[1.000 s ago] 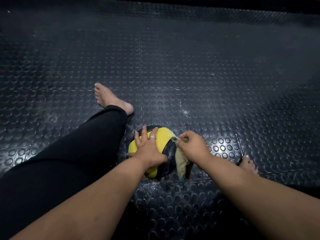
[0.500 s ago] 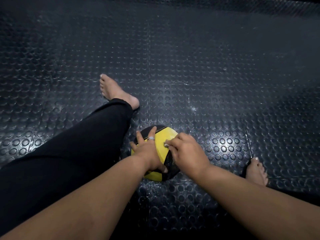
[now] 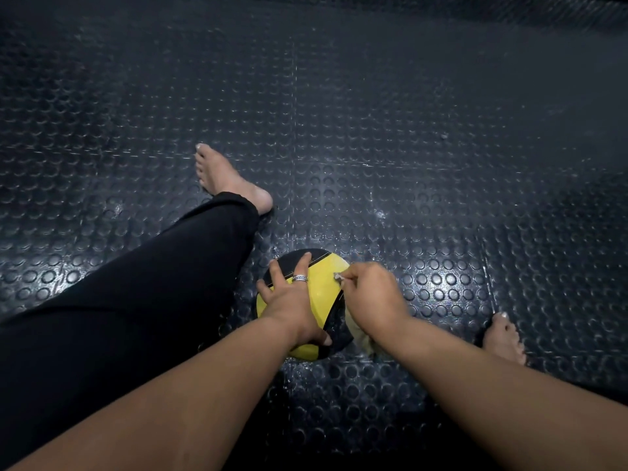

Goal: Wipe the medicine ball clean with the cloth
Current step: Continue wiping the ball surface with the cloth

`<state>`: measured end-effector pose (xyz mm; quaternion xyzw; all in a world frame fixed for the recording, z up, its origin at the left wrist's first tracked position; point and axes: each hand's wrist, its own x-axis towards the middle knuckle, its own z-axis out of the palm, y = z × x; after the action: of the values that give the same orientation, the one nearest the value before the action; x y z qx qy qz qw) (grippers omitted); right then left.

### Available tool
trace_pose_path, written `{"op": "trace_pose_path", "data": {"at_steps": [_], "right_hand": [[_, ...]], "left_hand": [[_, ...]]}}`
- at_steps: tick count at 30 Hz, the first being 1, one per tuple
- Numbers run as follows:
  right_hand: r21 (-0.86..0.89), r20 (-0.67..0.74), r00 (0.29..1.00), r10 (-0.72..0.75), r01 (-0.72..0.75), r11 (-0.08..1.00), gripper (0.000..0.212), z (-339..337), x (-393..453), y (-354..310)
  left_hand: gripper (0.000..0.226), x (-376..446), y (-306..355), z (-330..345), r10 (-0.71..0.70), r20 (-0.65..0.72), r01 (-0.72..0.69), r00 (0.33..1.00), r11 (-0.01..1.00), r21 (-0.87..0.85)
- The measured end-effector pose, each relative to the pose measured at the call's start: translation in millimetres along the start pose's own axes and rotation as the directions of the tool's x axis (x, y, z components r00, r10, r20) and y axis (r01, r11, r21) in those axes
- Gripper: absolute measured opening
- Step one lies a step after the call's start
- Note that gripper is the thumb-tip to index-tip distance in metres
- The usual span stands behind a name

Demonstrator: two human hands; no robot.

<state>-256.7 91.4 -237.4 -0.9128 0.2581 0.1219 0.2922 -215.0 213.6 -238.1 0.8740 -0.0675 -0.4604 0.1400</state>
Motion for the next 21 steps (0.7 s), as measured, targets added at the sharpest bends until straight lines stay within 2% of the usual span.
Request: {"op": "trace_pose_path", "data": {"at_steps": [3, 5, 9, 11, 13, 15, 18, 21], "right_hand": [[0.079, -0.001, 0.991, 0.136, -0.135, 0.988, 0.018, -4, 21, 9], [0.065, 0.046, 0.985, 0.167, -0.170, 0.983, 0.019, -7, 30, 11], [-0.085, 0.088, 0.996, 0.026, -0.019, 0.996, 0.022, -2, 15, 3], [-0.061, 0.106, 0.992, -0.074, 0.081, 0.995, 0.029, 0, 2, 2], [-0.015, 0.082, 0.991, -0.107, 0.109, 0.994, 0.030, -3, -1, 6], [0.070, 0.037, 0.999, -0.008, 0.006, 0.998, 0.029, -6, 8, 10], [0.190, 0.040, 0.958, 0.283, -0.285, 0.940, 0.022, -11, 28, 16], [0.141, 0.100, 0.925, 0.366, -0.377, 0.915, 0.017, -10, 35, 15]], "left_hand": [[0.143, 0, 6, -2, -0.002, -0.002, 0.002, 1.000, 1.000, 0.025], [0.143, -1, 6, -2, -0.013, 0.007, 0.013, 1.000, 1.000, 0.015], [0.143, -1, 0, -1, -0.013, 0.007, 0.013, 1.000, 1.000, -0.012], [0.144, -2, -1, -1, -0.009, 0.003, 0.009, 1.000, 1.000, -0.022], [0.144, -1, 1, 0, -0.008, 0.002, 0.008, 1.000, 1.000, -0.014], [0.143, -2, 3, -1, -0.010, -0.001, 0.010, 1.000, 1.000, -0.002], [0.142, -3, 6, -1, -0.007, 0.002, 0.007, 1.000, 1.000, -0.008], [0.142, -2, 7, -4, -0.002, 0.004, 0.002, 1.000, 1.000, -0.022]]}}
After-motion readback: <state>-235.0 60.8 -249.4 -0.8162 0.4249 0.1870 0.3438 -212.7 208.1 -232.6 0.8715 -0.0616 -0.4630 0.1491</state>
